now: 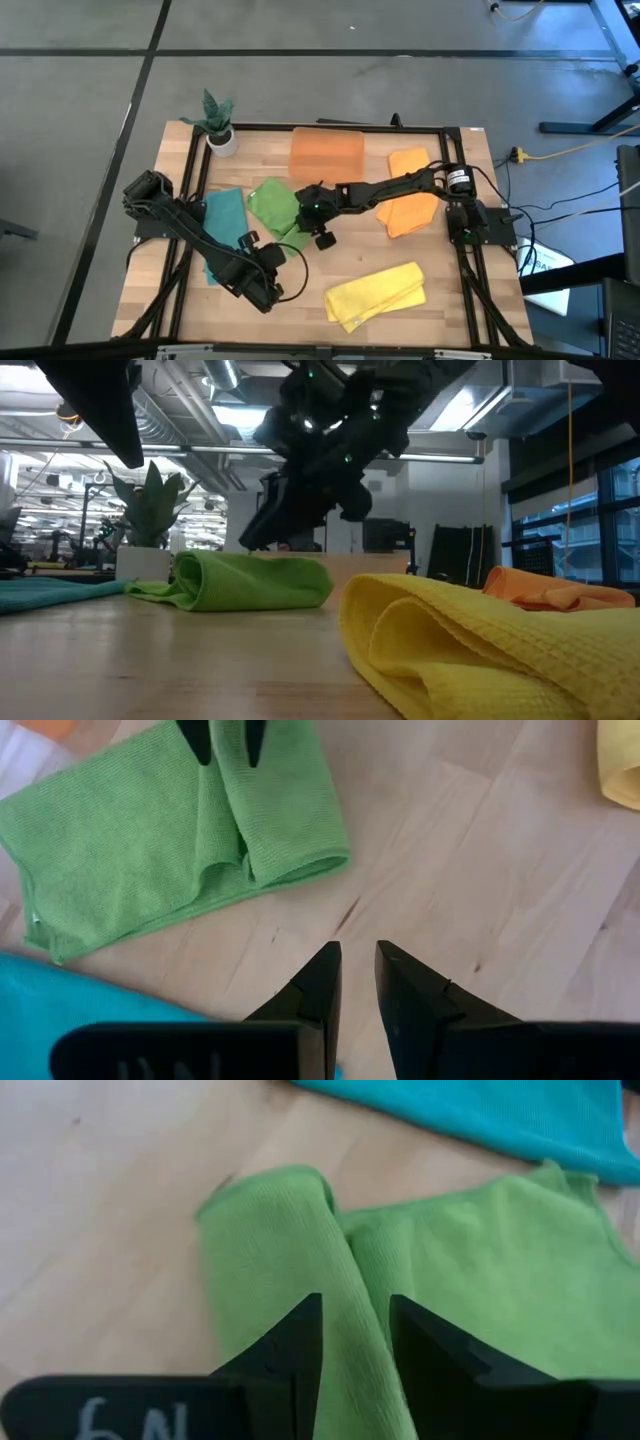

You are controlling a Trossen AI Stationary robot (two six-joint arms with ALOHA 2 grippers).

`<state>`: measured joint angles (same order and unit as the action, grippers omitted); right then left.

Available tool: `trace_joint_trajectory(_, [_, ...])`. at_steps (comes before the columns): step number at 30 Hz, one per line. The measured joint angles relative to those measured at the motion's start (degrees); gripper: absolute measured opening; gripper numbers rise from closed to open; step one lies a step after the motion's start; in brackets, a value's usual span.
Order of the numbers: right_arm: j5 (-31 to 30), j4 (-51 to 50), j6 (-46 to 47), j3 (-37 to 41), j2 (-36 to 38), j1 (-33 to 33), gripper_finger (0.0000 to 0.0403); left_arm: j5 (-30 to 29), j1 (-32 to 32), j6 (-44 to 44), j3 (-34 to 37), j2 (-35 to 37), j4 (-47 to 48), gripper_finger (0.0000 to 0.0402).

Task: Roll microfiber towels into tight, uniform cylinder then place into a basket
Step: Roll the green microfiber cloth

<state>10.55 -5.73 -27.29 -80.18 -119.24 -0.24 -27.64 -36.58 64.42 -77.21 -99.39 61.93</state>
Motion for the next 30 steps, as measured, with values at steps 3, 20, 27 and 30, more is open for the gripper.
trace_joint_trajectory(3, [0.0,2.5,0.0,1.8,-0.3,-0.8,0.0119,0.0,0.0,0.0,0.0,0.0,0.0,0.0057])
trace_joint_trajectory(20, [-3.3,7.1,-1.4,2.7,-4.8,-1.3,0.0119,0.0,0.1,0.1,0.0,0.0,-1.2,0.0057])
trace_joint_trajectory(27, [-3.7,7.5,-1.5,2.5,-3.7,-1.3,0.0119,0.0,0.1,0.0,0.0,0.0,-1.4,0.0057])
trace_joint_trajectory(30, [-6.2,7.8,-1.5,2.2,-2.3,-1.3,0.0119,0.0,0.1,0.0,0.0,0.0,-1.4,0.0057])
